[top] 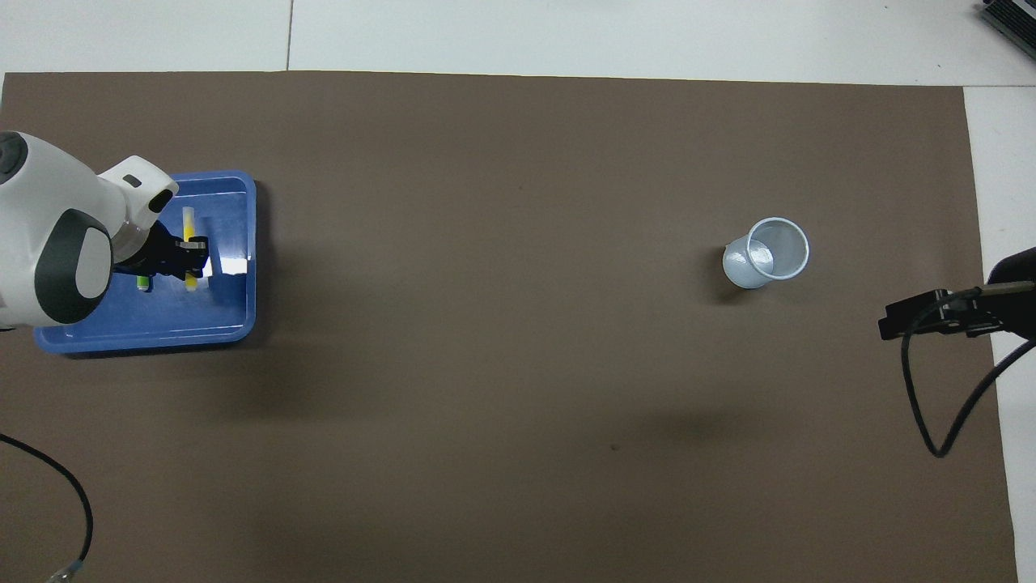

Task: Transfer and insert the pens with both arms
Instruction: 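Close the left gripper on the yellow pen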

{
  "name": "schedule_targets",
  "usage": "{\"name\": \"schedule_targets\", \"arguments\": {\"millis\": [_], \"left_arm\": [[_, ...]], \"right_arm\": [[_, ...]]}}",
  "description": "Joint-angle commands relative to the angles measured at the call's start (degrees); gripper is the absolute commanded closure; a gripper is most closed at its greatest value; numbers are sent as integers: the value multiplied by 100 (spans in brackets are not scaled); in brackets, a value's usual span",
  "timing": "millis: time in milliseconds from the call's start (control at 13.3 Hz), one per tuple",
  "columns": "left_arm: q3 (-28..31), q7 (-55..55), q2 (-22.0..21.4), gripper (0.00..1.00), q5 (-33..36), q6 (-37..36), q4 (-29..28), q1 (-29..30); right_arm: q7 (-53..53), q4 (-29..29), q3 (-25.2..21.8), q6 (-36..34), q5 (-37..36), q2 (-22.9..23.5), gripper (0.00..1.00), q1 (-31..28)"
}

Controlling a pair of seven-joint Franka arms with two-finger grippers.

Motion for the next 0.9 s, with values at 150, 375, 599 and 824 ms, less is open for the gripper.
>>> {"name": "schedule_targets", "arguments": {"millis": [150, 375, 599, 824], "left_arm": [[38, -90, -99, 100, -463, -1591, 817, -123], [30, -125, -230, 100, -876, -2392, 1047, -167], [-49, -624, -476, 100, -1762, -3105, 1047, -272], [-146, -1081, -643, 100, -2817, -3528, 977, -386]], "right_arm": [[-170, -210, 33, 72, -86, -157, 0, -17], [-197, -385, 25, 99, 2, -245, 0, -35], [-197, -552, 25, 239, 90, -315, 0, -26], [-170, -693, 25, 301, 292, -394, 0, -17]]}}
